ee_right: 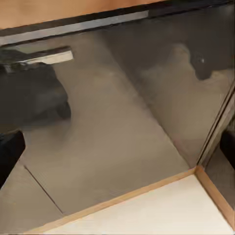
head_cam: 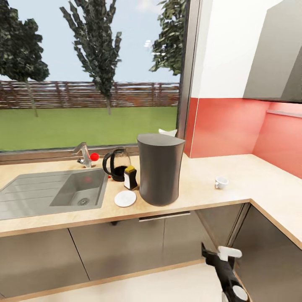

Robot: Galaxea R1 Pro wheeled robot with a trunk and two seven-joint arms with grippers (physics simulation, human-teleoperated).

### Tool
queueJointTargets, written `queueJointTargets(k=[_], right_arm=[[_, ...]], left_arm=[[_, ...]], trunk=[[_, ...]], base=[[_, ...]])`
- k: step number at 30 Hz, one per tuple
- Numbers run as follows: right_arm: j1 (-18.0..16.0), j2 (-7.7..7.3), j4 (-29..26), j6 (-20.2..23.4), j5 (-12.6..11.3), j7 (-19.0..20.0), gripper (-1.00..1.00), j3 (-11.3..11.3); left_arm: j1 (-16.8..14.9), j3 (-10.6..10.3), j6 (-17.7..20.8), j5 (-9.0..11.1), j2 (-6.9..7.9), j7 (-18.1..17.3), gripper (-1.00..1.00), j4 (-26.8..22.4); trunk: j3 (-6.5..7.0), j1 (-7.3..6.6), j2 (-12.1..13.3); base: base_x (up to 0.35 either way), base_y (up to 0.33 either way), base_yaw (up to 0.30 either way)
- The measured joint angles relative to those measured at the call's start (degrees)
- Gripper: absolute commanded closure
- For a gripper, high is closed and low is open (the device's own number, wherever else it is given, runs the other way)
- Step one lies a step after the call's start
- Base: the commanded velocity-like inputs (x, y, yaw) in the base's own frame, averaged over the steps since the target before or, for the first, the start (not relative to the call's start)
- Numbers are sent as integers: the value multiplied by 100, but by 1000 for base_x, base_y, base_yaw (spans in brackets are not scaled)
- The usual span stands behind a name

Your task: Set up a coffee station on the kitchen countertop: keep the coffee maker on the countertop, move the bottle of coffee from the kitchen shelf to the counter next to the coffee maker, place a paper coffee filter on top of the coffee maker, put the saucer next to the coffee maker with the coffee cup on the saucer, and place the electric kettle next to the coffee maker.

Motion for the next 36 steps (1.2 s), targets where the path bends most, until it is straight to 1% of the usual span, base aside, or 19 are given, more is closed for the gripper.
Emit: queueJointTargets(k=[1, 2, 3, 4, 5, 6, 8, 9, 11, 12, 17, 18, 20, 22, 28, 36], right_arm=[[-37, 3, -707, 451, 12, -16, -100, -20], [-69, 0, -865, 774, 8, -51, -100, -29], [-134, -2, -1197, 1190, 12, -146, -100, -36], [-188, -3, -1426, 1470, 14, -242, -100, -38], [-381, -4, -1798, 2038, 21, -559, -100, -40], [-677, -8, -1924, 2534, 23, -752, -100, -40], [-1278, -22, -2009, 3564, 34, -930, -100, -45], [-1508, -31, -2017, 3890, 39, -956, -100, -47], [-1723, -40, -2031, 4231, 41, -989, -100, -49], [-1825, -46, -2038, 4468, 43, -1007, -100, -50], [-1876, -63, -2031, 4667, 63, -1017, -100, -56], [-1873, -31, -1998, 4698, 65, -1015, -100, -62], [-1877, 22, -2063, 4721, 67, -1021, -100, -83], [-1877, 33, -2127, 4710, 68, -1024, -100, -93], [-1879, -21, -2320, 4718, 72, -1026, -100, -100], [-1878, -30, -2363, 4718, 87, -1027, -100, -93]], left_arm=[[0, 124, 15, 109, 82, -13, -100, 26], [0, 183, 40, 161, 93, -20, -100, 38], [0, 217, 130, 201, 101, -27, -100, 48], [0, 227, 220, 216, 104, -30, -100, 52], [0, 235, 393, 229, 108, -31, -100, 57], [0, 234, 443, 224, 101, -31, -100, 58], [0, 233, 490, 214, 111, -35, -100, 59], [0, 233, 498, 212, 115, -36, -100, 58], [0, 234, 503, 211, 117, -36, -100, 62], [0, 234, 507, 210, 118, -37, -100, 65], [0, 206, 514, 165, 113, -46, -100, 128], [32, 196, 527, 153, 81, -33, -100, 160], [53, 195, 532, 156, 77, -40, -100, 225], [57, 196, 537, 159, 77, -44, -100, 290], [62, 183, 542, 156, 74, -40, -100, 484], [61, 189, 542, 155, 83, -42, -100, 561]], trunk=[[2, -1, -2], [1, 0, -1], [2, -1, -1], [2, -1, -1], [3, 0, 0], [3, 0, 0], [3, 0, 0], [2, -1, 0], [2, -2, -1], [2, -3, -1], [1, -3, -1], [1, 1, 5], [1, -2, 0], [1, -3, -1], [1, -4, -1], [1, -2, -1]], base=[[0, 0, 0], [0, 0, 0], [0, 0, 0], [0, 0, 0], [0, 0, 0], [0, 0, 0], [12, 0, 0], [85, 0, 0], [220, 0, 0], [308, -5, 0], [251, -63, 0], [84, 0, 0], [136, 0, 0], [259, 0, 0], [315, -87, 0], [235, -237, 0]])
